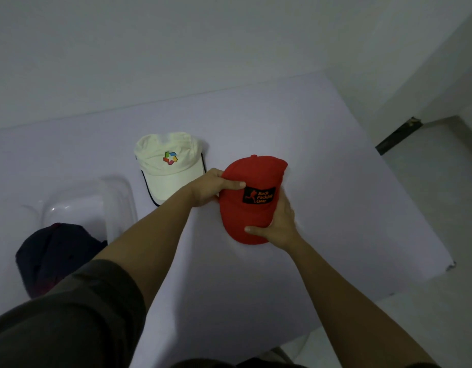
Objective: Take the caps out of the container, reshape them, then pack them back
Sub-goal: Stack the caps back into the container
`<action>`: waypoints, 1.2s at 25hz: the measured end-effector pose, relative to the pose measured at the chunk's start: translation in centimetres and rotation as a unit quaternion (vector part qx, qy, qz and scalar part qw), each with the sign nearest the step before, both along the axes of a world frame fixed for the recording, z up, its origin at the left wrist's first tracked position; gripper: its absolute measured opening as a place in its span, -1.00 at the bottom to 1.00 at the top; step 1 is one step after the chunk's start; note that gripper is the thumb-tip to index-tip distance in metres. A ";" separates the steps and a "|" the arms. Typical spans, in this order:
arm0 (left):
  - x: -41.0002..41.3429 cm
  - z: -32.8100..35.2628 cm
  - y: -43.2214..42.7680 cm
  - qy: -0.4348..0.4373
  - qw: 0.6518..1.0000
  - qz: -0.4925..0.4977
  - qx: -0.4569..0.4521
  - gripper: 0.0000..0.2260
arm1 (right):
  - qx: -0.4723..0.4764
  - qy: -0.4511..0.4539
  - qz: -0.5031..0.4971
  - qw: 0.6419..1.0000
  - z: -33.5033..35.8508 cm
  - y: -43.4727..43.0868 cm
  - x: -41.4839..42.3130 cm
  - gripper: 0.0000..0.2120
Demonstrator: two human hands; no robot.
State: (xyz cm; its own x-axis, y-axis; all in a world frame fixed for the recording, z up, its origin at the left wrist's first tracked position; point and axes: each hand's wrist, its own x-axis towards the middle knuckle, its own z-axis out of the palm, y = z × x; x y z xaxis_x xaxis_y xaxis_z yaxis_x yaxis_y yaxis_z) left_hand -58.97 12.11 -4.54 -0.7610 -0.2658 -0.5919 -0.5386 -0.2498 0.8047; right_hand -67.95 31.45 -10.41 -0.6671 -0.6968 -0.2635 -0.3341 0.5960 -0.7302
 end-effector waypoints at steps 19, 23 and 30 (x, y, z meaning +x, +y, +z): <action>25.7 16.0 -13.0 0.175 0.953 0.178 -0.172 -0.64 | -0.159 -0.066 0.068 0.983 9.6 -11.7 20.1 0.05; 31.4 16.3 -16.1 0.169 0.938 0.212 -0.215 -0.66 | -0.017 0.023 0.283 0.959 9.3 -14.4 25.7 0.02; 34.0 13.5 -17.9 0.185 0.931 0.221 -0.224 -0.73 | 0.135 0.130 0.309 0.932 8.0 -16.9 30.0 0.12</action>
State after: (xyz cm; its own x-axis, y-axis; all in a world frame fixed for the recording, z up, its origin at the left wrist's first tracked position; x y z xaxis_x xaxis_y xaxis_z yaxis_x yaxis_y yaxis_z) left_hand -24.96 -5.75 8.98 -0.6485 -0.7584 -0.0655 -0.1282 0.0239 0.9915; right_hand -37.94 14.60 -2.41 -0.2265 -0.9009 -0.3703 -0.8196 0.3817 -0.4273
